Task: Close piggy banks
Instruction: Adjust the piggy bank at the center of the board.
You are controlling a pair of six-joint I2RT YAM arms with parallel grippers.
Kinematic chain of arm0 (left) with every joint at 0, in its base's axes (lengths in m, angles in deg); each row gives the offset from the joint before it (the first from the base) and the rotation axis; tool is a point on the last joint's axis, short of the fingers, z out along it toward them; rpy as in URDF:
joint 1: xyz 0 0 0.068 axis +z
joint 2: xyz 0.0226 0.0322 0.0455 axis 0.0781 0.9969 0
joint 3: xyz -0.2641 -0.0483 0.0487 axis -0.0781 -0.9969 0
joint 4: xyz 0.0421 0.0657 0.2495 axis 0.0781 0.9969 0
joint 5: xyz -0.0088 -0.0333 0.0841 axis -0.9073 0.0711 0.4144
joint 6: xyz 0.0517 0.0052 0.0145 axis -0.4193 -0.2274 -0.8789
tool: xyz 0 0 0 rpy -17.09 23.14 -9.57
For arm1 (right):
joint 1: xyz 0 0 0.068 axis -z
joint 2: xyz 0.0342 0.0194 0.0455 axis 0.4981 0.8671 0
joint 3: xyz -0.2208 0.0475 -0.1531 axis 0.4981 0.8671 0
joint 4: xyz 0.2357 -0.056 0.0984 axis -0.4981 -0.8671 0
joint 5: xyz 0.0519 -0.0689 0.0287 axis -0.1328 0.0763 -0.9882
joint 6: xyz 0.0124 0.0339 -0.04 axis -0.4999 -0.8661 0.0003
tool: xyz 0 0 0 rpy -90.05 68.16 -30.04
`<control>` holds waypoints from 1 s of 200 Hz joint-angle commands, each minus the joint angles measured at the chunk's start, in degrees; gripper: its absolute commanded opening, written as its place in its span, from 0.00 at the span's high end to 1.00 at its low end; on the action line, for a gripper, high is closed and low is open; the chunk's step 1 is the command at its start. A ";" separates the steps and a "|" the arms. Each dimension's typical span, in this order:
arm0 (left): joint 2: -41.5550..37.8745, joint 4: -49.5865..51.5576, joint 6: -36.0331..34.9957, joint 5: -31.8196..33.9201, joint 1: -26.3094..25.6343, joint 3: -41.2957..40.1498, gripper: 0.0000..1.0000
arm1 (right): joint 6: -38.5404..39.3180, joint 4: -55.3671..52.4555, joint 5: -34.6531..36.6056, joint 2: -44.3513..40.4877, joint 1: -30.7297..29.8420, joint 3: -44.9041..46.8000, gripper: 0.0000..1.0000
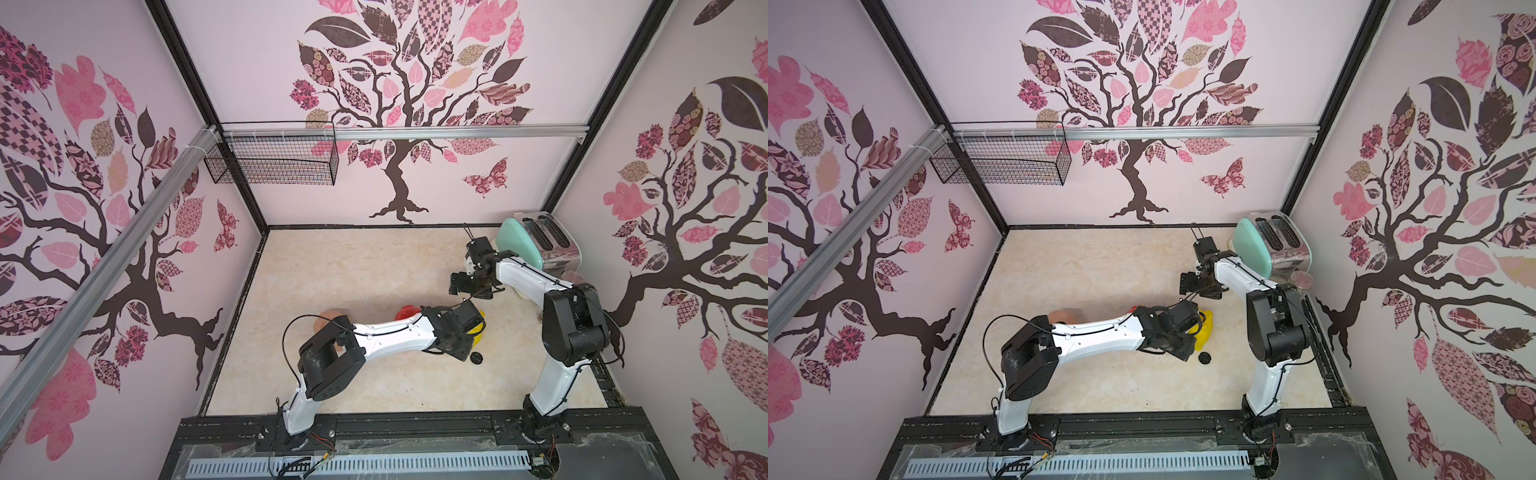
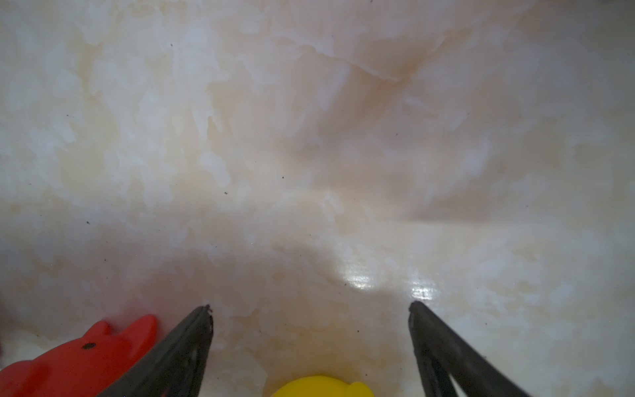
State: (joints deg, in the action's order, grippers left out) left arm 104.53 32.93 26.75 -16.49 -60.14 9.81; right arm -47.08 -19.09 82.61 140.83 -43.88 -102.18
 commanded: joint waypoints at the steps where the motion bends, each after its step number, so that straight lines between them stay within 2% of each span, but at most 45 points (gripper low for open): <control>1: 1.77 -0.26 -0.03 0.90 1.19 1.46 0.52 | 0.68 -1.03 0.99 0.50 0.81 -0.88 0.09; 109: 2.00 0.45 -0.06 2.16 4.58 1.81 0.52 | -0.30 0.42 3.21 -1.82 3.62 4.89 0.10; 200: 3.44 3.76 -0.82 4.47 5.97 6.36 0.52 | -1.93 1.24 4.34 -3.82 5.99 8.75 0.10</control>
State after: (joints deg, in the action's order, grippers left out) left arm 106.52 35.42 26.64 -13.73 -54.68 13.94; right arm -48.06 -17.15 85.82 138.11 -38.37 -94.77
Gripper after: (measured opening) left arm 0.476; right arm 0.903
